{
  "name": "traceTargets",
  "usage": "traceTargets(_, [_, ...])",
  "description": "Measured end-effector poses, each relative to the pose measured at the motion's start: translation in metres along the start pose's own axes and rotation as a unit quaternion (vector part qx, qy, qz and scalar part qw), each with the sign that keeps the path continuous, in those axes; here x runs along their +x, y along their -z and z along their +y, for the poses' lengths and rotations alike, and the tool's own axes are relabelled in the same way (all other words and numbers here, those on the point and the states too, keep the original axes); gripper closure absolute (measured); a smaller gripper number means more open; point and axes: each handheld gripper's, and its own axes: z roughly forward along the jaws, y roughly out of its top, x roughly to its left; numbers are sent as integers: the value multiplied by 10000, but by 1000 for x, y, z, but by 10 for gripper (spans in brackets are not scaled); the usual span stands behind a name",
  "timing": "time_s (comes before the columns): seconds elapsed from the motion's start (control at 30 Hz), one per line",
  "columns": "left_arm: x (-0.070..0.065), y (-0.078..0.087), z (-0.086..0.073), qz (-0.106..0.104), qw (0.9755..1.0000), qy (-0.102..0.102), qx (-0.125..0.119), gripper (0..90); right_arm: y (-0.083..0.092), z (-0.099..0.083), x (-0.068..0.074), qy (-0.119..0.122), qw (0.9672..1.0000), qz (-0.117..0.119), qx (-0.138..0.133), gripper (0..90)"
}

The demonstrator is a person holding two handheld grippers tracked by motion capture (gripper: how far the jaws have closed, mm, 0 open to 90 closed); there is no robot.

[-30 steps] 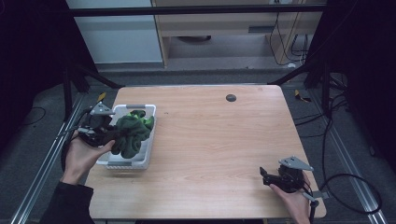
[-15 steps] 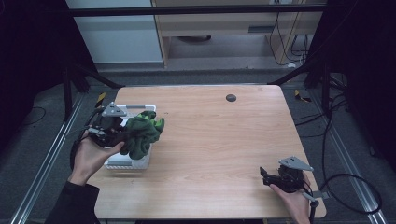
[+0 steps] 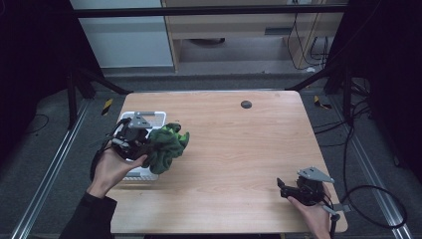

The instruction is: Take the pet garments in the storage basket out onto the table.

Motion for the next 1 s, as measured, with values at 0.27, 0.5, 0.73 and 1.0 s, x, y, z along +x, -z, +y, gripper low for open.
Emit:
traceTargets(0.27, [-9, -9, 9, -89, 9999, -62, -20, 793, 0, 0, 0, 7, 10000, 1, 0, 114])
traceTargets(0.5, [-19, -16, 15, -201, 9996, -173, -22, 793, -1, 0, 0, 7, 10000, 4, 8, 114])
traceTargets(0.73, [-27, -23, 21, -294, 9991, -295, 22, 793, 0, 0, 0, 17, 10000, 12, 1, 114])
traceTargets(1.0, [-37, -32, 27, -411, 9982, -423, 58, 793, -1, 0, 0, 19, 10000, 28, 17, 115])
